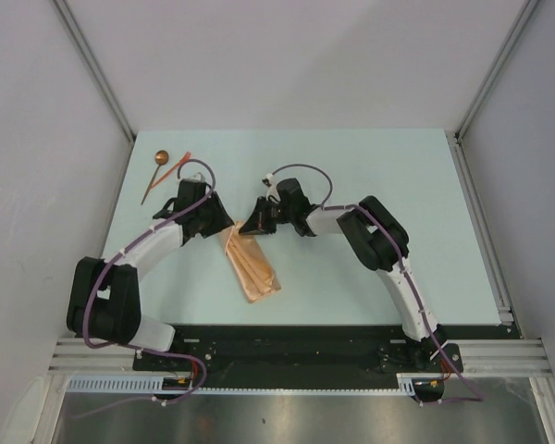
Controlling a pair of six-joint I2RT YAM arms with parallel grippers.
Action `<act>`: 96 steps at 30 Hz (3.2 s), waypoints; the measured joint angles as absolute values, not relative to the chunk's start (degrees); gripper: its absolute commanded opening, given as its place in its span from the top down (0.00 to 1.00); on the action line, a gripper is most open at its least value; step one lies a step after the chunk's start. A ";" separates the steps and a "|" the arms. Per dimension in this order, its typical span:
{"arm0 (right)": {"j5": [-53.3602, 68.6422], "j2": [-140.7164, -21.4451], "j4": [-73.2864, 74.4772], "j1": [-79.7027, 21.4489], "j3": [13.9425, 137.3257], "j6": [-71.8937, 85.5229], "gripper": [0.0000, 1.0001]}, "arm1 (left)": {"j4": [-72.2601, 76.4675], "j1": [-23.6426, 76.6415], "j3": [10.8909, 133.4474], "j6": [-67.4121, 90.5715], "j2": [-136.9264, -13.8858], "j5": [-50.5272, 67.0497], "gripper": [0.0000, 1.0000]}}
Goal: Fold the napkin into a case and place the utensils inside
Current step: Stuff the top corner of the smaller-rectangle-folded napkin into the folded napkin.
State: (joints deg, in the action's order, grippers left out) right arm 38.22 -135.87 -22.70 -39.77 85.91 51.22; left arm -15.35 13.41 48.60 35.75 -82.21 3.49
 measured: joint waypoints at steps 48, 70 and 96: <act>33.74 -116.27 3.27 -39.90 80.14 30.79 0.73 | -19.31 15.66 36.88 36.56 -68.82 7.99 0.68; 19.05 -112.79 13.85 -48.75 71.07 23.27 0.75 | -17.23 25.10 29.36 42.17 -72.40 7.88 0.80; 11.77 -110.28 22.31 -50.48 73.14 21.54 0.73 | -19.92 25.91 34.50 41.04 -64.79 9.80 0.68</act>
